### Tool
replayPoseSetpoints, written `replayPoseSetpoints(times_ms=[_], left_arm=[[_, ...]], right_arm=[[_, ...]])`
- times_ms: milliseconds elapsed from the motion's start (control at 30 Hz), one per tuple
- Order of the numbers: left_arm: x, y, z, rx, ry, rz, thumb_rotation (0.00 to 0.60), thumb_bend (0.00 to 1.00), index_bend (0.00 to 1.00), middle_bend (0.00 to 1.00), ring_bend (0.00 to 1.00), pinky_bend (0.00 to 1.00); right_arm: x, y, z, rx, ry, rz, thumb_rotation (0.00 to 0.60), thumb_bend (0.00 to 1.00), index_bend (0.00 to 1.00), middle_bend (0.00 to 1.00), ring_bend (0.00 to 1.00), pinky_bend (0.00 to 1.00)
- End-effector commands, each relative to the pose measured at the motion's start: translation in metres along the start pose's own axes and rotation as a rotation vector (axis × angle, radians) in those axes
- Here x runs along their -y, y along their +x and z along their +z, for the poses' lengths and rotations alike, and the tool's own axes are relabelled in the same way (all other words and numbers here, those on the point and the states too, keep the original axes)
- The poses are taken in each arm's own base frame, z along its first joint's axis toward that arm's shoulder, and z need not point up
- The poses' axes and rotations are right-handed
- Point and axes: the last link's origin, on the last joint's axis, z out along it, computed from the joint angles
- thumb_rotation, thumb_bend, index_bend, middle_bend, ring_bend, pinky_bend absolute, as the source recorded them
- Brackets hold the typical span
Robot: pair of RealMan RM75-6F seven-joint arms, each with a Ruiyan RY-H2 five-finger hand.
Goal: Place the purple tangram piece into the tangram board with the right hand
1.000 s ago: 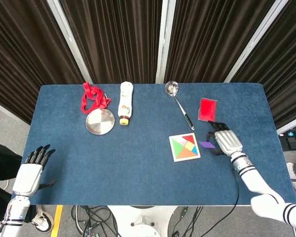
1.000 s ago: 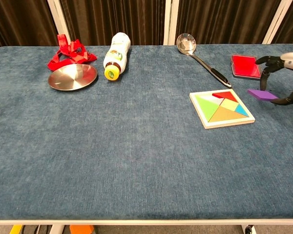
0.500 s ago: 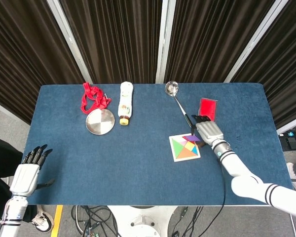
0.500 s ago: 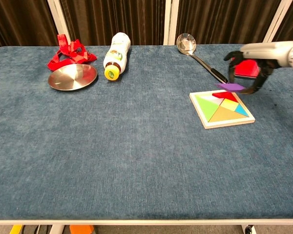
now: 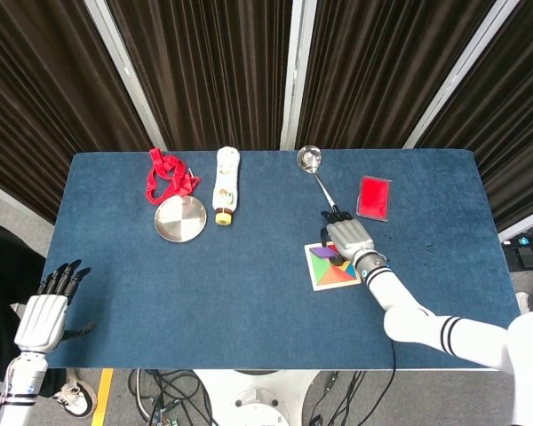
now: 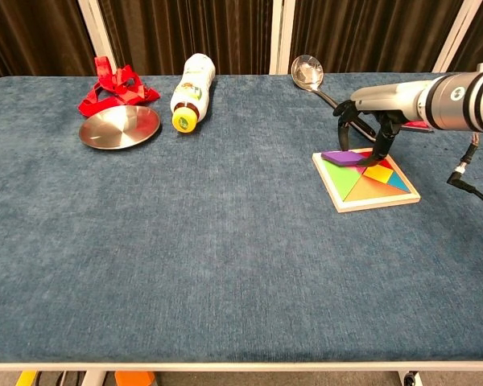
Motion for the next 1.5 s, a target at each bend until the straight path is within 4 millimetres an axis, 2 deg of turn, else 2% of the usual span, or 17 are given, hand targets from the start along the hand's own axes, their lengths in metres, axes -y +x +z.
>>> replayPoseSetpoints(times_ms=[33,367,1200,1300,1500], left_arm=[[0.0006,0.0002,-0.0003,-0.002,0.001,-0.001,0.600,0.03,0.13,0.05,0.00,0.14],[-0.0009,-0.0014,0.0007,0.002,-0.004,-0.002,0.600,0.03,0.13,0.05,0.00,0.14],[0.0029,-0.0044,0.0015,0.014,0.005,-0.018,0.600,0.03,0.13,0.04,0.00,0.14],[0.0036,-0.0048,0.0011,0.014,0.007,-0.019,0.600,0.03,0.13,0.05,0.00,0.14],[0.0045,-0.0053,0.0014,0.015,0.008,-0.020,0.600,0.03,0.13,0.05,0.00,0.14]], right_arm=[[0.0014,0.0012,0.0007,-0.009,-0.002,-0.006,0.600,0.22,0.57,0.00,0.00,0.00],[-0.0048,0.0020,0.0015,-0.022,-0.015,-0.012,0.600,0.22,0.57,0.00,0.00,0.00],[0.0001,-0.0017,0.0065,-0.021,-0.005,-0.026,0.600,0.22,0.56,0.00,0.00,0.00],[-0.0003,-0.0016,0.0061,-0.018,-0.004,-0.024,0.600,0.22,0.51,0.00,0.00,0.00],[0.0003,-0.0023,0.0063,-0.006,0.001,-0.028,0.600,0.22,0.34,0.00,0.00,0.00]])
